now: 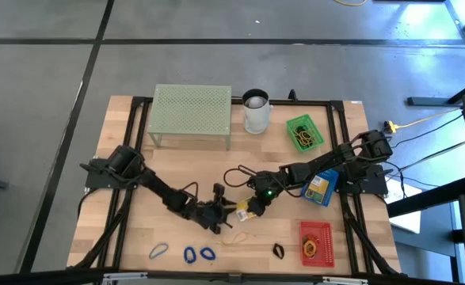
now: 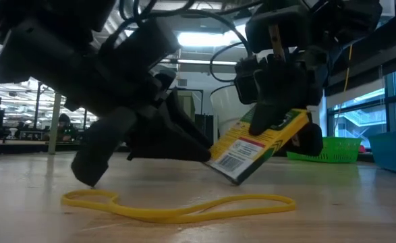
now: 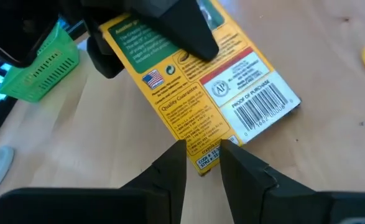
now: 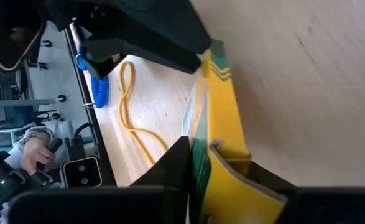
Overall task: Pick & Place Office Desk Supplies
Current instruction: Put the yellow crayon box into the blue bin
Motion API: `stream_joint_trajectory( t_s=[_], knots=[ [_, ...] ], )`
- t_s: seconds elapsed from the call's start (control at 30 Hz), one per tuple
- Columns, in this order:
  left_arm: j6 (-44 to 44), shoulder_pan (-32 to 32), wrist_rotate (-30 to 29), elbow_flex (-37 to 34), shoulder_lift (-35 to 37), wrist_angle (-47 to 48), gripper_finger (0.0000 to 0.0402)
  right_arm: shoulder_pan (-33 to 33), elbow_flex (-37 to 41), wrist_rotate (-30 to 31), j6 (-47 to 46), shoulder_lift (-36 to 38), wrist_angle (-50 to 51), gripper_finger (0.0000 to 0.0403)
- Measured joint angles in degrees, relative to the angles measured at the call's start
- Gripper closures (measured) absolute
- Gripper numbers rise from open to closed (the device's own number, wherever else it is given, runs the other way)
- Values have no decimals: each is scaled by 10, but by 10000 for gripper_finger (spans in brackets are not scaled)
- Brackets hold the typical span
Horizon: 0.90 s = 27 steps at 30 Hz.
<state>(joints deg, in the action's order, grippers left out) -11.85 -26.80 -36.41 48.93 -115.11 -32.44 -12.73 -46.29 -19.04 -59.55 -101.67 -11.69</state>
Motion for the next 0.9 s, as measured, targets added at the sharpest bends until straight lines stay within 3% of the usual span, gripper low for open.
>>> stream_joint_trajectory(
  t_s=[0.13,0.3,0.53,0.77,0.9],
  knots=[
    [-17,-12,-25,0,9,1,310,0,0,0,3,0,-3,366],
    [-36,-36,-62,0,41,-4,310,0,0,4,22,7,-2,352],
    [-66,-55,-76,0,129,-21,313,0,0,57,81,45,7,360],
    [-149,-53,-75,1,227,-95,313,-10,0,194,158,105,82,358],
    [-117,-53,-75,1,275,-98,314,-14,0,288,166,155,169,356]
  ],
)
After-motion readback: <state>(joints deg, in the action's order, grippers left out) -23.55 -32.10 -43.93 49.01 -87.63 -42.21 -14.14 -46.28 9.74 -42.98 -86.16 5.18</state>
